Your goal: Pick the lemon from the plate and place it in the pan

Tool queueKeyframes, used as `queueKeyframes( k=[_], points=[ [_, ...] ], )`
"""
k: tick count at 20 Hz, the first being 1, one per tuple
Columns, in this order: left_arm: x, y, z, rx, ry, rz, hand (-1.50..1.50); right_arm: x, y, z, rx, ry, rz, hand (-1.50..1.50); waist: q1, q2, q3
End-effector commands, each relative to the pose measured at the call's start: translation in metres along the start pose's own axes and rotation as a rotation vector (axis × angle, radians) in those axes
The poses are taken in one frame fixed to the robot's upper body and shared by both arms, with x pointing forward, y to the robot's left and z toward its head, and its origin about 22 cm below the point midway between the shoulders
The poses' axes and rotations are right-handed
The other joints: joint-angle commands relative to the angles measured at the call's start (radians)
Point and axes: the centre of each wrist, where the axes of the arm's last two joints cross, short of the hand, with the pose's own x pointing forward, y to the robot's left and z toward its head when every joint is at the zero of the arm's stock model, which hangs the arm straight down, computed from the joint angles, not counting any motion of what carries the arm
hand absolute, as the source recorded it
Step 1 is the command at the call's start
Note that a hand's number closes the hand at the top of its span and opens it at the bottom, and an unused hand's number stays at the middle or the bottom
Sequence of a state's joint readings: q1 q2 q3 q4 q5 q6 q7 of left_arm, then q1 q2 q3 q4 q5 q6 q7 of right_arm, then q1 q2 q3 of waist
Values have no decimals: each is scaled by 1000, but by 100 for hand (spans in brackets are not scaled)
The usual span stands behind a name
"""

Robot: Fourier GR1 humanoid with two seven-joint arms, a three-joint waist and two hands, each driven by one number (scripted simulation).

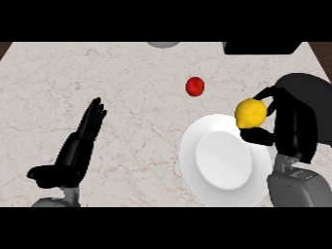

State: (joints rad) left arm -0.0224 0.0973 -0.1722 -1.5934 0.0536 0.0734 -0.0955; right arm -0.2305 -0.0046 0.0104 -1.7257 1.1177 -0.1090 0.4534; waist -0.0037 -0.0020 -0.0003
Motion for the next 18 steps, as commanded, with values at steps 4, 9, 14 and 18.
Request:
queueKeyframes(
  k=[4, 9, 14, 18],
  points=[
    [-3, -3, -5, -8, -9, -12, 0, -57, -24, -22, -131, 113, -96, 150, 1, 2, 1],
    [1, -7, 2, -8, 20, 4, 0, -105, -14, -62, -227, 112, 21, 150, 12, 4, 1],
    [-5, -11, -15, -20, -6, -13, 0, -143, -39, -100, -367, 116, 123, 150, 14, 8, 1],
    [13, -10, -24, -30, -9, -4, 0, -171, -25, -114, -464, 148, 12, 150, 27, 12, 3]
  ],
)
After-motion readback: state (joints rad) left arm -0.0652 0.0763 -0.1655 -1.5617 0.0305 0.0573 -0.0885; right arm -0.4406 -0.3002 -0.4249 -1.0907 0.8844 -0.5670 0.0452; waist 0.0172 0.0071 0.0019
